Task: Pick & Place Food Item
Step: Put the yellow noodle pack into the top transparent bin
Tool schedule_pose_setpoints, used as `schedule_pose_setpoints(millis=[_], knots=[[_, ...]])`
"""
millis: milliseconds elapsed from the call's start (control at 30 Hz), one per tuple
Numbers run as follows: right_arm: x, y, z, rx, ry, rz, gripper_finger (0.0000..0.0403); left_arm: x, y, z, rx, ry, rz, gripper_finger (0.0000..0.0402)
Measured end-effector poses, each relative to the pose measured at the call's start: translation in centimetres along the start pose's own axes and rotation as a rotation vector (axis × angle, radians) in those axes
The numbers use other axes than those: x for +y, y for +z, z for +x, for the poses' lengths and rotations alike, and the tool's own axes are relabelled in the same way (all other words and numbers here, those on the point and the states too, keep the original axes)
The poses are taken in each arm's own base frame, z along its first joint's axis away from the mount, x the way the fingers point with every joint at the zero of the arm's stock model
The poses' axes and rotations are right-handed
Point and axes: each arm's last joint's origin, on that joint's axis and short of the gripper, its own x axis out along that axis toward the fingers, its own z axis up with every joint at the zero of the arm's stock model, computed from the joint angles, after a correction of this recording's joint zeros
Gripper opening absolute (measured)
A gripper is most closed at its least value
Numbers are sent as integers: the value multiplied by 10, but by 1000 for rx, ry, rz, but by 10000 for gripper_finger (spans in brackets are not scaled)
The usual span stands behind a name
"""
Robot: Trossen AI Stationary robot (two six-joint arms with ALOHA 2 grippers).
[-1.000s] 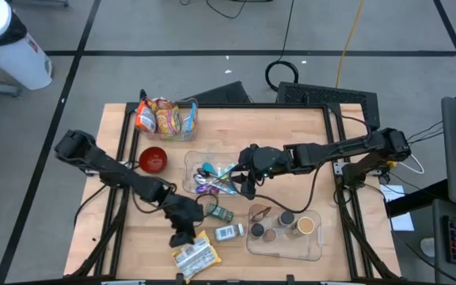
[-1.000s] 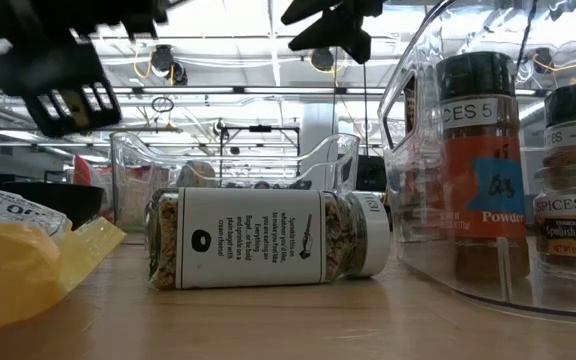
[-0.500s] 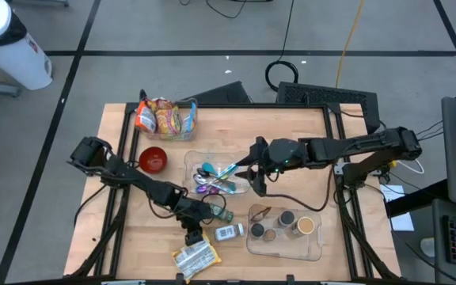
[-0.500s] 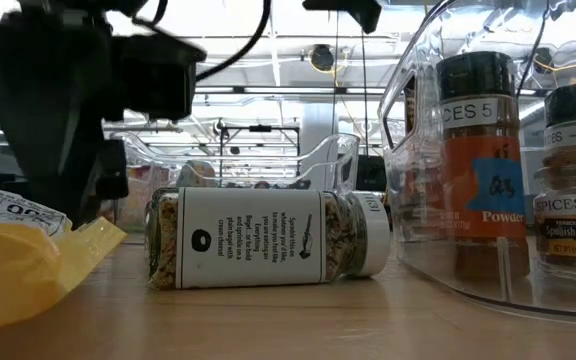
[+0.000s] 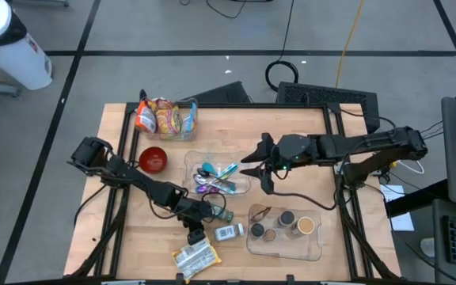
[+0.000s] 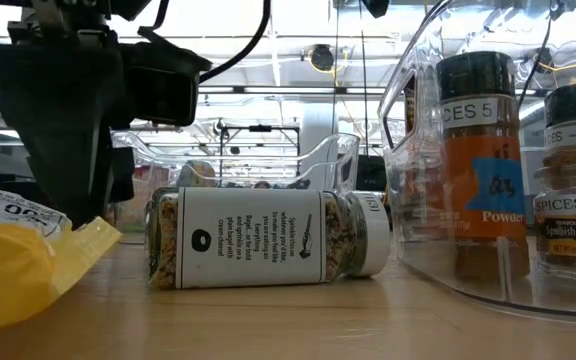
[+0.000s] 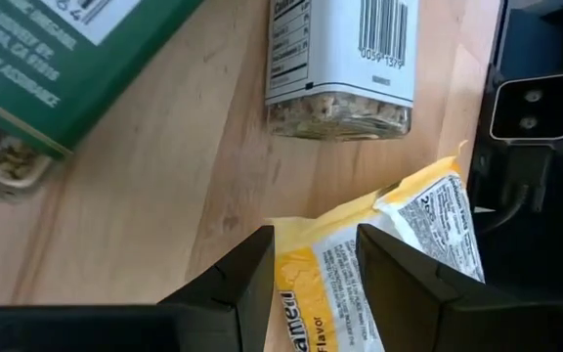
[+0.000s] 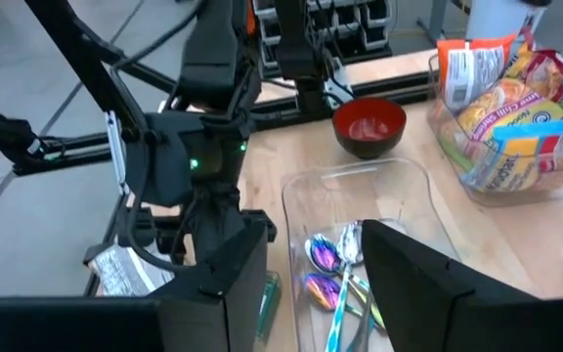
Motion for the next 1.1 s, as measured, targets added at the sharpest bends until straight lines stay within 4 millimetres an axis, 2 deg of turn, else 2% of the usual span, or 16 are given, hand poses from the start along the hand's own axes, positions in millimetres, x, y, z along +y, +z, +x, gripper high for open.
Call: schedule_pose_setpoints(millis=[133,367,533,667,867,1000,1100], knots=[[0,-2,1,19,-5,-2,160,3,-2,9,22,-1,-20,152],[-1,-3,1,34,-9,-7,160,6,-4,30,105,-104,-78,152],[-1,-3,1,33,-8,-20,160,6,-4,30,115,-103,-84,150],[-1,-3,1,32,-8,-29,160,6,-6,31,123,-97,-84,112],[-1,-3,1,32,-8,-29,160,7,-8,31,127,-87,-91,11],[-1,-3,1,32,-8,-29,160,4,-6,28,123,-113,-78,5],[-1,-3,1,33,-9,-29,160,-6,0,15,94,-146,-58,4]])
